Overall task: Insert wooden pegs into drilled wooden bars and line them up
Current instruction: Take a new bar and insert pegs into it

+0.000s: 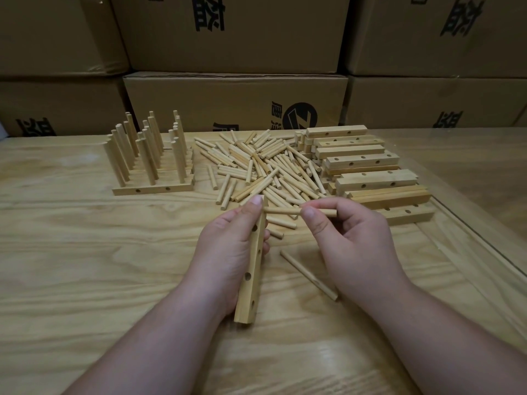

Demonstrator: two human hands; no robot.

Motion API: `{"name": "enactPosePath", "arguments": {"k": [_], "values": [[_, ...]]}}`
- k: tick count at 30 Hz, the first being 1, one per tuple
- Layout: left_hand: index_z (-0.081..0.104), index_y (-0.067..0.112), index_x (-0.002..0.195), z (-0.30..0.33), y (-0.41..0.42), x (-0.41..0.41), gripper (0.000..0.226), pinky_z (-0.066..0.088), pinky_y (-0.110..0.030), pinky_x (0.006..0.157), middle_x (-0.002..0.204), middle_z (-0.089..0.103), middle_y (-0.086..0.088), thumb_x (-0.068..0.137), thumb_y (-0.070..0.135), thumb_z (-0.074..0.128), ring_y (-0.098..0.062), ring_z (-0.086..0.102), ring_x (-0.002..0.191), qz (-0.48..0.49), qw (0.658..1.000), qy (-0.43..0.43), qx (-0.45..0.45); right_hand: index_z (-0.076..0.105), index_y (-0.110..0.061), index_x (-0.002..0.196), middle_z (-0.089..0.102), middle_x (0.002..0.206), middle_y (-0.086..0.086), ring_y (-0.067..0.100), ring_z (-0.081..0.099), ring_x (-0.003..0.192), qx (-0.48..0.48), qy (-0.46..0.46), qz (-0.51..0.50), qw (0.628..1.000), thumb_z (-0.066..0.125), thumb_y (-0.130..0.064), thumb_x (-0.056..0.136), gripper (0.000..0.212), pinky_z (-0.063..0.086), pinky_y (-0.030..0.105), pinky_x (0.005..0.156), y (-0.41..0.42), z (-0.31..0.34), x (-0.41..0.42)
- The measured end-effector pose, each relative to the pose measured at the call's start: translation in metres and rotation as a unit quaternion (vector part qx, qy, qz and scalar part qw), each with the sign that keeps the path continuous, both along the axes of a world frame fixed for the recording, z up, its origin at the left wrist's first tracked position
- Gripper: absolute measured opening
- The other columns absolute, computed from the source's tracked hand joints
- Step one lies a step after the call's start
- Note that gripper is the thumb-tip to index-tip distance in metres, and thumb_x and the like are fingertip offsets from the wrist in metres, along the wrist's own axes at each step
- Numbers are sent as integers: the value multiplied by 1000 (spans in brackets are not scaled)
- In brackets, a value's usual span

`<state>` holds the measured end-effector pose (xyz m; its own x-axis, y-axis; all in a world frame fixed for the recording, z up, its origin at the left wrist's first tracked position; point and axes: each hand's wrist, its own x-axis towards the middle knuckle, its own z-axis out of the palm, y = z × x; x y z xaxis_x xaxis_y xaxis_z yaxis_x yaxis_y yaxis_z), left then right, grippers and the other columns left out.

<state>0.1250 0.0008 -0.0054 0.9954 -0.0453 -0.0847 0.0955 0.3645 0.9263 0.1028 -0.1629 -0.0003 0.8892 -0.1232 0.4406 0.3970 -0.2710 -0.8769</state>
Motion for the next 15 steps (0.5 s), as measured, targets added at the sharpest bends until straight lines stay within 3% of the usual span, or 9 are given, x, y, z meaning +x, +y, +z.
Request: {"name": "enactPosePath", "arguments": {"k": [7, 11, 15], "values": [[73, 26, 63, -1, -1, 0, 31, 47, -27, 57, 67, 62, -5, 84, 48, 74, -14, 55, 56, 12, 1000, 1, 6, 73, -27, 93, 62, 58, -10, 0, 50, 50, -8, 13, -4, 1000, 68, -27, 93, 5, 39, 12, 49, 0, -2, 1], [71, 22, 68, 1, -3, -1, 30, 48, -27, 57, 66, 61, -5, 87, 44, 73, -14, 54, 55, 7, 1000, 1, 3, 68, -30, 91, 59, 58, -10, 8, 53, 54, -11, 46, -8, 999, 63, -33, 95, 7, 44, 27, 54, -2, -6, 5], [66, 18, 73, 2, -4, -2, 28, 48, -23, 52, 63, 61, -4, 90, 40, 72, -14, 53, 53, 14, 1000, 1, 4, 67, -32, 90, 61, 60, -11, 9, 56, 56, -23, 44, -14, 999, 62, -34, 96, 8, 46, 29, 56, -2, -8, 6]]}}
